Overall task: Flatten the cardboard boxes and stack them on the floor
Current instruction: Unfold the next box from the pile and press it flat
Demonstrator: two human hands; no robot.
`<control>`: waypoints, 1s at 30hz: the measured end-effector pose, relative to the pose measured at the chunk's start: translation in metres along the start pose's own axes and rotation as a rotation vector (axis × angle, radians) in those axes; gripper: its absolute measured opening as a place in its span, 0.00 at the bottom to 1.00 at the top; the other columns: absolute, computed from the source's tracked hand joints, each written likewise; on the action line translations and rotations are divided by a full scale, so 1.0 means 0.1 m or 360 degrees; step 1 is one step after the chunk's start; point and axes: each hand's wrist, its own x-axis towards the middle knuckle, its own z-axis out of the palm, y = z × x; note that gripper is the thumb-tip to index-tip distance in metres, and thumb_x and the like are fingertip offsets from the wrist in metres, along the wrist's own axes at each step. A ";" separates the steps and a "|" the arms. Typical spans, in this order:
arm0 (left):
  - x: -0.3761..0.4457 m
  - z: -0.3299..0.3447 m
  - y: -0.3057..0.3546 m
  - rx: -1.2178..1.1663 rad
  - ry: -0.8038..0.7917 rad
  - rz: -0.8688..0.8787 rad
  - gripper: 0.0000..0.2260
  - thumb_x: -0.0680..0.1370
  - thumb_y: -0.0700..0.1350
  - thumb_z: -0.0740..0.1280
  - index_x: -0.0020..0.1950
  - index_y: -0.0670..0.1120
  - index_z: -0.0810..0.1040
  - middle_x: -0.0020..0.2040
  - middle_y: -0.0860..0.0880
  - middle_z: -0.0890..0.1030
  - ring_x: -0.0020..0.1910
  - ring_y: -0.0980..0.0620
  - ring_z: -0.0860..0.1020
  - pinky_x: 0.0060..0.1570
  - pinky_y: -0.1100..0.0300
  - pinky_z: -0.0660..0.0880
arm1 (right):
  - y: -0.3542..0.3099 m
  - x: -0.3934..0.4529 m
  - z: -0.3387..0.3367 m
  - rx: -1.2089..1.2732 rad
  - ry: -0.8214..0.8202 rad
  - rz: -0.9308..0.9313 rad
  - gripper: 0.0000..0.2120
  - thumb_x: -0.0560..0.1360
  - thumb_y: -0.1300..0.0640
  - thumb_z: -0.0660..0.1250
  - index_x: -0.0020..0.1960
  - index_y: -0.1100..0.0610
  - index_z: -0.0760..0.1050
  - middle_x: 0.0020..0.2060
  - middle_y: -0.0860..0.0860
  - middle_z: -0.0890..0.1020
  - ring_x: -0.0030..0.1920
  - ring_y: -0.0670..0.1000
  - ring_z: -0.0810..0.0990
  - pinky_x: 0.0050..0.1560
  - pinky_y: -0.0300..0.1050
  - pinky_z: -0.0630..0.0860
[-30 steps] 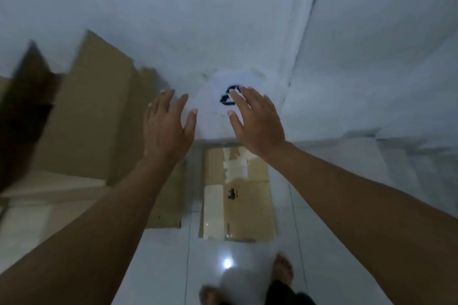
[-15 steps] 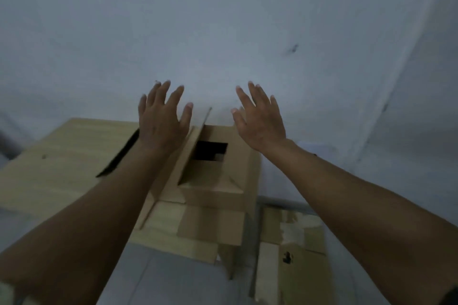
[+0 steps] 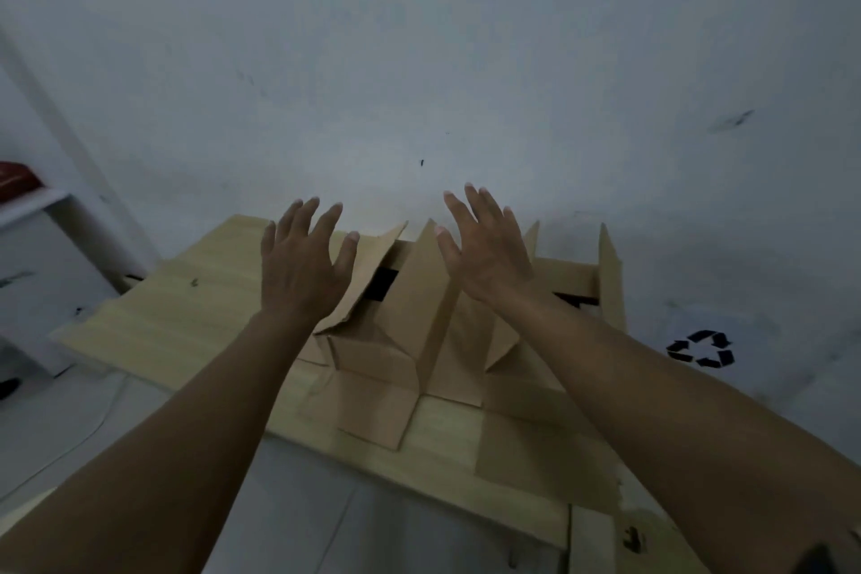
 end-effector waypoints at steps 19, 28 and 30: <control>0.69 2.16 -1.05 -0.0410 -0.0858 0.0116 0.26 0.80 0.59 0.58 0.73 0.46 0.70 0.74 0.40 0.69 0.74 0.41 0.65 0.69 0.41 0.64 | -0.07 0.98 2.04 0.0069 -0.0399 0.0869 0.28 0.82 0.41 0.51 0.78 0.54 0.59 0.79 0.57 0.59 0.78 0.57 0.56 0.74 0.58 0.59; 0.86 2.54 -1.20 -0.0706 -0.1315 0.0263 0.27 0.79 0.56 0.64 0.72 0.42 0.64 0.68 0.42 0.68 0.67 0.40 0.69 0.60 0.47 0.70 | -0.34 1.10 2.36 0.0179 -0.0383 0.1325 0.33 0.81 0.40 0.58 0.81 0.50 0.53 0.80 0.52 0.58 0.76 0.56 0.62 0.70 0.52 0.65; 0.91 2.61 -1.25 -0.0763 -0.1395 0.0273 0.29 0.78 0.56 0.65 0.73 0.42 0.62 0.68 0.43 0.67 0.67 0.41 0.68 0.61 0.47 0.69 | -0.33 1.14 2.37 0.0186 -0.0360 0.1349 0.30 0.82 0.45 0.57 0.81 0.49 0.53 0.75 0.53 0.67 0.71 0.58 0.69 0.63 0.50 0.69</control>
